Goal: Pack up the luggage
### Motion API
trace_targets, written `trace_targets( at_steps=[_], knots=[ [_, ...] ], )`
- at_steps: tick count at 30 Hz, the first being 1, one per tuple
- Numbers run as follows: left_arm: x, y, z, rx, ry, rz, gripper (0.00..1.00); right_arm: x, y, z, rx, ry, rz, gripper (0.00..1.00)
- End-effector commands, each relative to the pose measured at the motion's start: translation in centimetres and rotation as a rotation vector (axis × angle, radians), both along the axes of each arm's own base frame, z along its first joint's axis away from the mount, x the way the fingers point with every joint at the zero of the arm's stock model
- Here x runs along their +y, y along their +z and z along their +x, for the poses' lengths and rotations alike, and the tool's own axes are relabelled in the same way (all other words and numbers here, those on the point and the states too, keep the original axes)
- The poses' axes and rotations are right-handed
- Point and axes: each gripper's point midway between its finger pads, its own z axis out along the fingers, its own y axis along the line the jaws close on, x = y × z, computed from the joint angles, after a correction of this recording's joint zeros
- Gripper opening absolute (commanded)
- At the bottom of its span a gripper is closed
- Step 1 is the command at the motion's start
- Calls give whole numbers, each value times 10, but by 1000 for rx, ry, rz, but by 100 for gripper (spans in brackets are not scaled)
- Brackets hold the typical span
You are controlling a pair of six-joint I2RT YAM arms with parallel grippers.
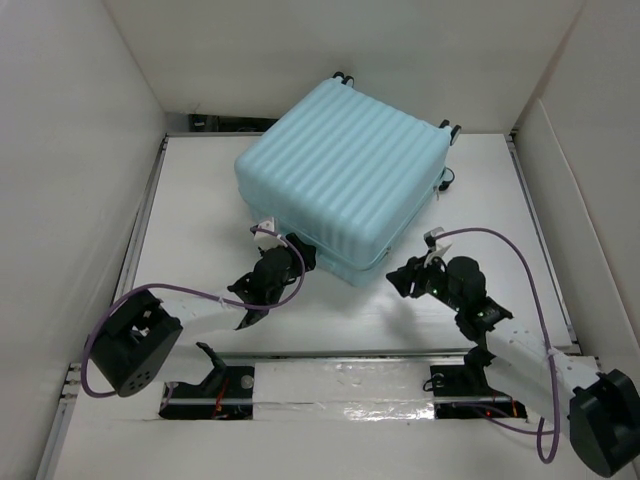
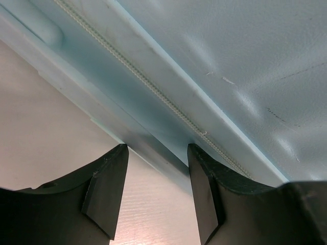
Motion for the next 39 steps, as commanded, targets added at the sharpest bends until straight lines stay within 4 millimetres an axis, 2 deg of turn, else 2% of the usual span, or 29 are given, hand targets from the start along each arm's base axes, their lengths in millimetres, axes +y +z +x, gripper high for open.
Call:
trace_targets(
  at_steps=[1,2,10,16,17,19,25,26,28,31,32,35,36,38,39],
  knots=[
    [-18,10,3,-13,-61,-23,47,4,36,24,-125,-8,24,50],
    [-17,9,2,-12,-61,-22,46,3,33,27,-118,-9,14,50],
    [-15,3,1,-3,-57,-20,42,2,48,39,-175,-27,2,49],
    [-19,1,1,3,-69,-25,39,11,53,48,-181,2,-13,48],
    [-19,-1,1,6,-68,-26,39,12,50,50,-177,7,-21,45],
    [-21,0,-1,3,-73,-25,36,16,59,53,-215,17,4,42],
    [-25,-1,-4,0,-80,-18,28,16,62,59,-239,-23,-6,17],
    [-28,-1,-6,-1,-87,-18,27,14,61,60,-239,-38,-9,10],
    [-31,0,-6,0,-92,-22,24,12,60,60,-240,-55,-10,4],
    [-36,3,-6,-7,-110,-42,19,25,59,45,-218,-12,0,0],
    [-38,5,-5,-14,-115,-49,18,38,54,30,-201,40,5,0],
    [-41,11,-1,-30,-111,-62,14,56,37,1,-124,97,9,0],
    [-40,12,0,-35,-102,-67,13,72,31,-21,-88,161,18,0],
    [-42,15,2,-44,-101,-72,12,82,26,-38,-56,188,15,0],
    [-45,19,4,-51,-104,-81,11,92,20,-57,-19,238,5,0]
  ],
)
